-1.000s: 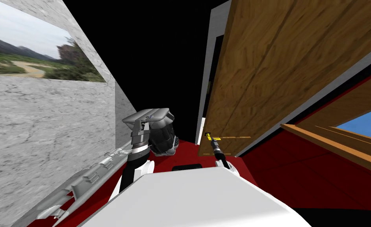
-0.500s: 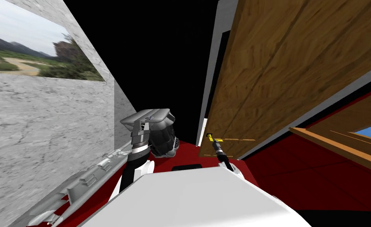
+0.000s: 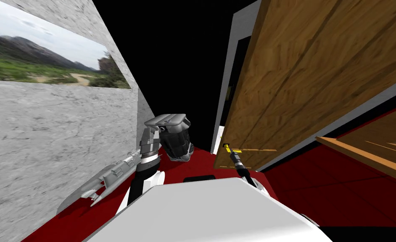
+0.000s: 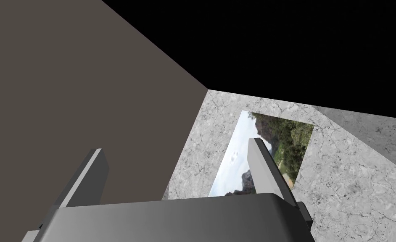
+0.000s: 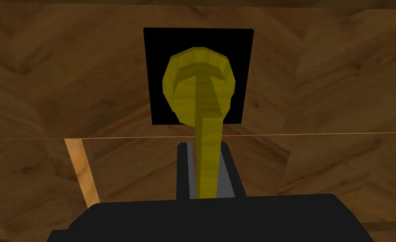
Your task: Pull the door open
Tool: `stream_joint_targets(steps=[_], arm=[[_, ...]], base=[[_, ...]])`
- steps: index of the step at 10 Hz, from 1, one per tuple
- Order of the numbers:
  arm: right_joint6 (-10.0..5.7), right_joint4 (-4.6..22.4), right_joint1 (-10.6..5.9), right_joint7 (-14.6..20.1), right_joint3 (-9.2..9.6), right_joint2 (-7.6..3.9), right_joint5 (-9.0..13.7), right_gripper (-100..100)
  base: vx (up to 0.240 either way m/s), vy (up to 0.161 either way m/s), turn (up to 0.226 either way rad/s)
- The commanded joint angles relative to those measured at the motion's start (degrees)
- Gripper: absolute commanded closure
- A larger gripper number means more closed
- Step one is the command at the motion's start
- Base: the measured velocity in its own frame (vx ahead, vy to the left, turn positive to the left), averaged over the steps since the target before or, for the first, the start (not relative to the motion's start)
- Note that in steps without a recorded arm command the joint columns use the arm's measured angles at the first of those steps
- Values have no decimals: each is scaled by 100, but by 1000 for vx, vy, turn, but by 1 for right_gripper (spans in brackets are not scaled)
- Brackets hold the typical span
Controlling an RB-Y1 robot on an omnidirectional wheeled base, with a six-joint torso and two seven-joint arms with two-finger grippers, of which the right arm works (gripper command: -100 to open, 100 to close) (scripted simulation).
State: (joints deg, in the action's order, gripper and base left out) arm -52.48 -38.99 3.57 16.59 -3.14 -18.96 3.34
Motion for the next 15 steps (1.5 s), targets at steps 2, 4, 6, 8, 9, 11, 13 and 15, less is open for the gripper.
stream_joint_targets(steps=[2,4,6,8,9,11,13,15], arm=[[-274,-49,258,273,147,-182,-61,100],[-325,21,259,315,137,-252,-52,100],[-589,96,413,464,216,-359,-97,100],[-790,143,522,567,268,-447,-127,100],[-894,167,578,620,294,-493,-142,100],[-1085,212,680,717,343,-576,-170,100],[-1219,243,753,785,377,-635,-190,100],[-1248,237,821,796,394,-640,-200,100]], base=[[-251,-54,210],[-186,-60,126],[-192,-58,177],[-210,-56,169],[-197,-47,150],[-211,-68,165],[-168,-60,105],[-88,-34,91]])
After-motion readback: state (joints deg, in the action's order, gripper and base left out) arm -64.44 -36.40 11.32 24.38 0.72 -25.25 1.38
